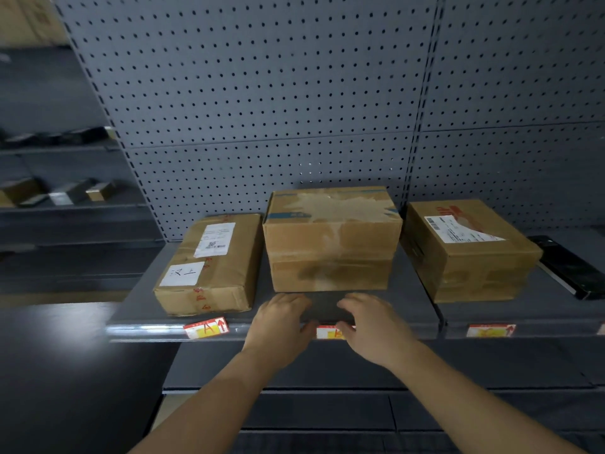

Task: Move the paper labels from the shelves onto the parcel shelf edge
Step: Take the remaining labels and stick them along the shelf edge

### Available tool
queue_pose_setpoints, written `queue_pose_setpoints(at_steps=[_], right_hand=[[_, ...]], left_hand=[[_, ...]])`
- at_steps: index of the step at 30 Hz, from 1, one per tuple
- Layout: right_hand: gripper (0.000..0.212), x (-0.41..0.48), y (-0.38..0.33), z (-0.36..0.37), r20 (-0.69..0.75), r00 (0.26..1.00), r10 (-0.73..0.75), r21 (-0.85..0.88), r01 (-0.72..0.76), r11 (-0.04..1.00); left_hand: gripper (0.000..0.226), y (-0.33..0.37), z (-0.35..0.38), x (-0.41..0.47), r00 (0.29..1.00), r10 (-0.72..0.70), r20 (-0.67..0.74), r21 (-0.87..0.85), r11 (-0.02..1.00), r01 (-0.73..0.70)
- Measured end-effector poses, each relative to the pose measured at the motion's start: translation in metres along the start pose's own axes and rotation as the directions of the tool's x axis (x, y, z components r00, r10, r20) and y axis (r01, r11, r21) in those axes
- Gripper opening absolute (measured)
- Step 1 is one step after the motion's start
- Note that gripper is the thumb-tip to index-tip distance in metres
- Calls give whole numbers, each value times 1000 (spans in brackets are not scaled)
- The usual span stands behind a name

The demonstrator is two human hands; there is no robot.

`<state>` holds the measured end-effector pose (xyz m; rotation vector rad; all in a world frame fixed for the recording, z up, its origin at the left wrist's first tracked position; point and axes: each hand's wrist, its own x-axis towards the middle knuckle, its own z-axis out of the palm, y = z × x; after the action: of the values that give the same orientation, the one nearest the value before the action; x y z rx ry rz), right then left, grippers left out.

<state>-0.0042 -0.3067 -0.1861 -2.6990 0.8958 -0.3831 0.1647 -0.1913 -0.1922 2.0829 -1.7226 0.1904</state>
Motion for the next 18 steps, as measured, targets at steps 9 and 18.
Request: queue_pose_setpoints(at_steps=[9, 18], right_hand=[[42, 15, -65, 7, -39, 993, -114, 38, 116, 993], [30, 31, -142, 37, -56, 986, -155, 76, 158, 984]], left_hand=[[32, -37, -47, -36, 991, -133, 21, 32, 991, 132], [26, -112, -74, -74, 979, -202, -4, 23, 979, 202]])
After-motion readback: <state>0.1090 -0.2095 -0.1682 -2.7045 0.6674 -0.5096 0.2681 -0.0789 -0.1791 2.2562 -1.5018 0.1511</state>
